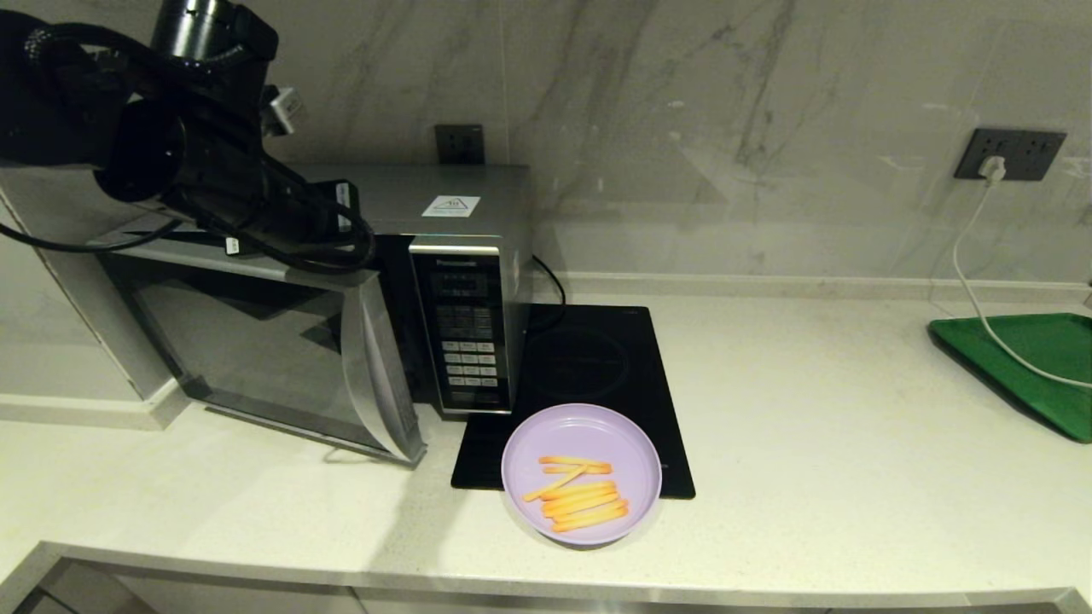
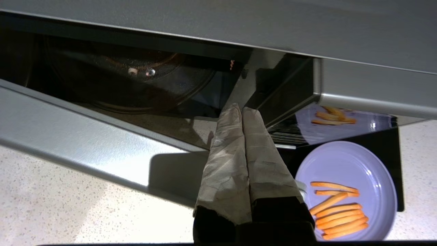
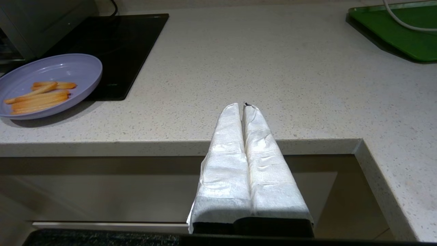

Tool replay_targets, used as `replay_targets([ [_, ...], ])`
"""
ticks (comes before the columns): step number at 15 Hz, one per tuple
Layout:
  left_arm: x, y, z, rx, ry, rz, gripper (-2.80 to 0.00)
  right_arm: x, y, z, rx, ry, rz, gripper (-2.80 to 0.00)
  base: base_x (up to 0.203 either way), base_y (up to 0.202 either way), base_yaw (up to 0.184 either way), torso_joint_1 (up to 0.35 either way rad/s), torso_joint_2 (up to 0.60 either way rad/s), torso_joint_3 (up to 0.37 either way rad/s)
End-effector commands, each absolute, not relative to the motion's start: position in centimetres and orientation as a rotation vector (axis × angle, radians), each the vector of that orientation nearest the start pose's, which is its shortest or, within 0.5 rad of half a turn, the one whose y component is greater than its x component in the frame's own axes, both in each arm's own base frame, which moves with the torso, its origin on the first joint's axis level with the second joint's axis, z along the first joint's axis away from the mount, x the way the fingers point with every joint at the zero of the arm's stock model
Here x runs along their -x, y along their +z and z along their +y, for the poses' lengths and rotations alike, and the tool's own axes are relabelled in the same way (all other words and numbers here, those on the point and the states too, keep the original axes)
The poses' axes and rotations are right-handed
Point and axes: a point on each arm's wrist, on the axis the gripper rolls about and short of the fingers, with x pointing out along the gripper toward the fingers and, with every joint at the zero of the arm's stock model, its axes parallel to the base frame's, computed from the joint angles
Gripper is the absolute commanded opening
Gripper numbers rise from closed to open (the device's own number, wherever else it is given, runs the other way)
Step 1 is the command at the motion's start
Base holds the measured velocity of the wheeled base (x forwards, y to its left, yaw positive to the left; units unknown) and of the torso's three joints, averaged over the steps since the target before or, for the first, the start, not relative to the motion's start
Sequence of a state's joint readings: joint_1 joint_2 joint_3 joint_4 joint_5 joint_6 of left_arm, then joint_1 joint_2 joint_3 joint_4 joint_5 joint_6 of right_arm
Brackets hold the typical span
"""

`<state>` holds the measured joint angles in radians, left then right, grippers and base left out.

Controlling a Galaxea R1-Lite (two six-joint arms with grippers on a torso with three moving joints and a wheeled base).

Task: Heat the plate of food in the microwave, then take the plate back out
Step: Open the microwave oven

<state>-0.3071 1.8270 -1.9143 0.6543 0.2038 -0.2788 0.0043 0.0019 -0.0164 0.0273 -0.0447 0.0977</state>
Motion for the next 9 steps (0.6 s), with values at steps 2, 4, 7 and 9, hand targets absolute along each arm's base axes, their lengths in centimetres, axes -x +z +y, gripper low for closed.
replay_targets([
  [2,-32.5,31.5,-9.9,0.123,-0.018,0.590,-2.80,2.4,7.7,-0.1,-0.098,-0.041,0.012,-2.80,0.000,0.000,0.000,0.000,0.00,0.000],
  [4,-32.3,31.5,-9.8,0.119,-0.004,0.593,-2.80,2.4,7.7,-0.1,-0.098,-0.041,0.012,-2.80,0.000,0.000,0.000,0.000,0.00,0.000],
  [7,-31.6,30.8,-9.4,0.082,0.083,0.609,-2.80,2.4,7.7,-0.1,-0.098,-0.041,0.012,-2.80,0.000,0.000,0.000,0.000,0.00,0.000],
  [9,-30.3,30.3,-8.8,0.075,0.115,0.634,-2.80,2.4,7.7,-0.1,-0.098,-0.041,0.012,-2.80,0.000,0.000,0.000,0.000,0.00,0.000],
])
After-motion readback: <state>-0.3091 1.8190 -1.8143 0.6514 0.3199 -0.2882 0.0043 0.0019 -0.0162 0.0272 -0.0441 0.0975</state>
